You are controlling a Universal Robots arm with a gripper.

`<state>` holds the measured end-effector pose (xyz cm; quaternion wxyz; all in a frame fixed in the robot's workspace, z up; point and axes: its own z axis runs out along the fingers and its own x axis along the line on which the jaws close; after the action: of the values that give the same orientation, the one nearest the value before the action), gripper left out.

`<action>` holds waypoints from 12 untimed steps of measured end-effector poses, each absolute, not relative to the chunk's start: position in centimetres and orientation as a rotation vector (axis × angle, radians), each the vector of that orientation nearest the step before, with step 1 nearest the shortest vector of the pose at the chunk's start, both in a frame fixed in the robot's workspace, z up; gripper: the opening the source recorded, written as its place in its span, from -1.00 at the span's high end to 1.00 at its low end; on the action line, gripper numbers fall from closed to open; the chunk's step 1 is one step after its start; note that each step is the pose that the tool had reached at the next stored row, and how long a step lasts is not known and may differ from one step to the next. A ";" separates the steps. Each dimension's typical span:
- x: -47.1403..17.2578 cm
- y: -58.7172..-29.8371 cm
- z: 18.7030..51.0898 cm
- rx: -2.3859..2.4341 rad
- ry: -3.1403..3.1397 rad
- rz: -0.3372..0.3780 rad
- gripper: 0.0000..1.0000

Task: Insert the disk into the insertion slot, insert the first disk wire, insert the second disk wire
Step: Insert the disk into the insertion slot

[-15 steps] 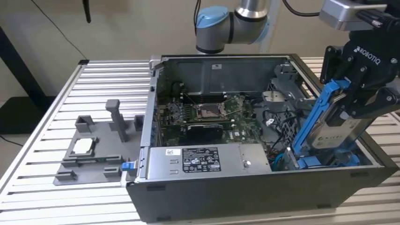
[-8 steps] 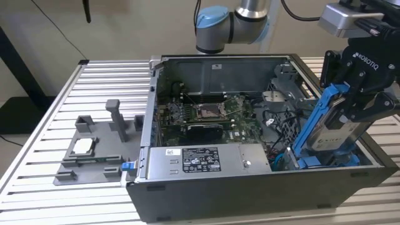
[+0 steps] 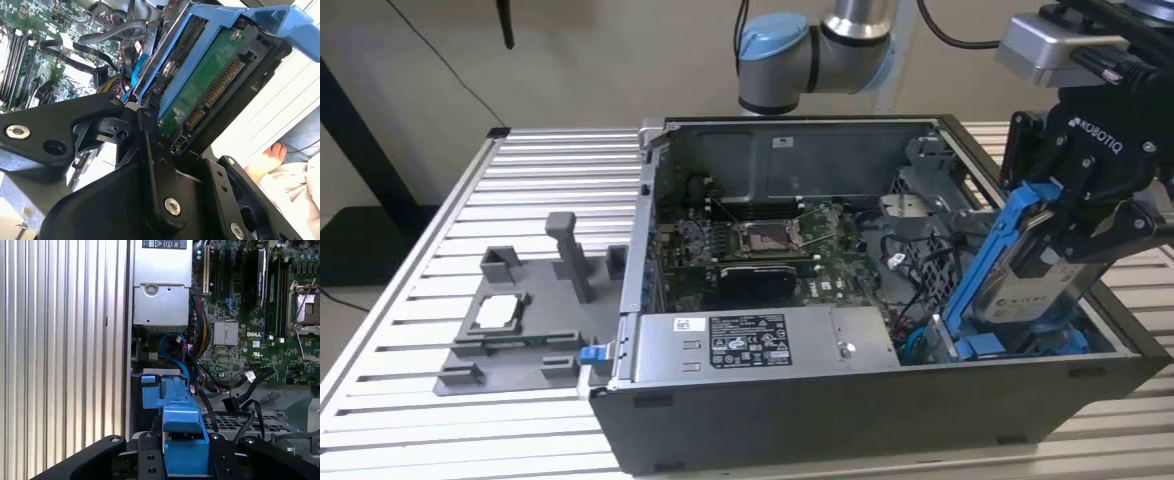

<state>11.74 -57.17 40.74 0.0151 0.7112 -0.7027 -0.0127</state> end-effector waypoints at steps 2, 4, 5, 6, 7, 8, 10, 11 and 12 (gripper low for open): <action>11.7 -57.1 40.7 2.213 -2.187 -0.039 0.35; 11.7 -57.0 40.5 2.213 -2.186 -0.039 0.35; 11.7 -56.9 40.5 2.213 -2.186 -0.039 0.35; 11.7 -56.9 40.4 2.213 -2.186 -0.039 0.35; 11.7 -56.8 40.3 2.213 -2.186 -0.039 0.35; 11.7 -56.8 40.2 2.213 -2.186 -0.039 0.35; 11.6 -56.7 40.1 2.213 -2.186 -0.039 0.35; 11.6 -56.7 40.0 2.214 -2.185 -0.039 0.35; 11.6 -56.7 39.9 2.216 -2.183 -0.040 0.35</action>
<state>11.61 -56.66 39.85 0.0151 0.7122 -0.7016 -0.0128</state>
